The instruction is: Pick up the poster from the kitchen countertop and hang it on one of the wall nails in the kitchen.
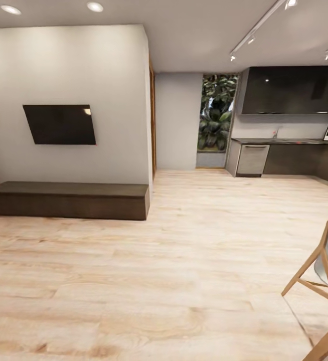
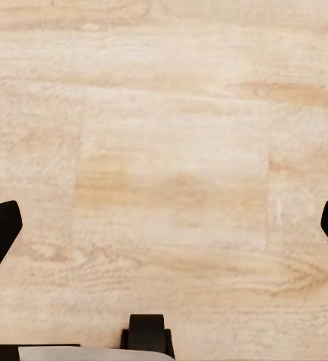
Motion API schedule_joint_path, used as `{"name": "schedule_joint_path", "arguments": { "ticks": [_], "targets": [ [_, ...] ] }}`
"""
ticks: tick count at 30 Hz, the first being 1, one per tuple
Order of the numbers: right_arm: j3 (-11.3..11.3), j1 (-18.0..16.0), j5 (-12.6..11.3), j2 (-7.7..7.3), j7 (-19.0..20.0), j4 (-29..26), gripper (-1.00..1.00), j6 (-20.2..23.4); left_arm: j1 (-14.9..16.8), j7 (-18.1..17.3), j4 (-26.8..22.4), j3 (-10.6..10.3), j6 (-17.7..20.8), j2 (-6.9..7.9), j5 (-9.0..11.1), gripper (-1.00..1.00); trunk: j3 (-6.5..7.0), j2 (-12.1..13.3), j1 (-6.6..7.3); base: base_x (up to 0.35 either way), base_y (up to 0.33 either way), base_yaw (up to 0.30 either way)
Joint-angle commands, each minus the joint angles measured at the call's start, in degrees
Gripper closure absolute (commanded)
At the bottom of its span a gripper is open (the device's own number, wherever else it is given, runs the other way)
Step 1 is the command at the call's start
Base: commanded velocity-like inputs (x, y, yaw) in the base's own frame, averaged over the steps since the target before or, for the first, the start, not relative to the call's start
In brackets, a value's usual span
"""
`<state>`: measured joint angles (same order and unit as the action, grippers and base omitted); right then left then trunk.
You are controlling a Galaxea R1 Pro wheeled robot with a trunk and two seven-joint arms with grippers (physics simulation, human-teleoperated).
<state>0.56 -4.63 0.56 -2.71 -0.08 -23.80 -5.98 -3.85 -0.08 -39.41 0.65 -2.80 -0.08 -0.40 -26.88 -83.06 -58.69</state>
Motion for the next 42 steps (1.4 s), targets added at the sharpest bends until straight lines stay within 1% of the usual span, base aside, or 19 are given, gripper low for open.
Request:
{"name": "schedule_joint_path", "arguments": {
  "ticks": [1,6,20,42],
  "targets": [
    [0.1,0.0,0.1,-0.01,0.0,0.1,-1.00,-0.2,0.0,0.0,-0.1,0.1,-0.1,-0.01,0.0,-1.00,-0.05,0.0,-0.04,0.335,0.000,-0.006],
    [0.1,0.0,0.1,-0.01,0.0,0.1,-1.00,-0.2,0.0,0.0,-0.1,0.1,-0.1,-0.01,0.0,-1.00,-0.05,0.0,-0.04,0.335,0.000,-0.131],
    [0.1,0.0,0.1,-0.01,0.0,0.1,-1.00,-0.2,0.0,0.0,-0.1,0.1,-0.1,-0.01,0.0,-1.00,-0.05,0.0,-0.04,0.335,0.000,-0.249],
    [0.1,0.0,0.1,-0.01,0.0,0.2,-1.00,-0.2,0.0,0.1,-0.1,0.1,-0.1,-0.01,0.0,-1.00,-0.05,0.0,-0.04,0.335,0.000,-0.017]
  ]
}}
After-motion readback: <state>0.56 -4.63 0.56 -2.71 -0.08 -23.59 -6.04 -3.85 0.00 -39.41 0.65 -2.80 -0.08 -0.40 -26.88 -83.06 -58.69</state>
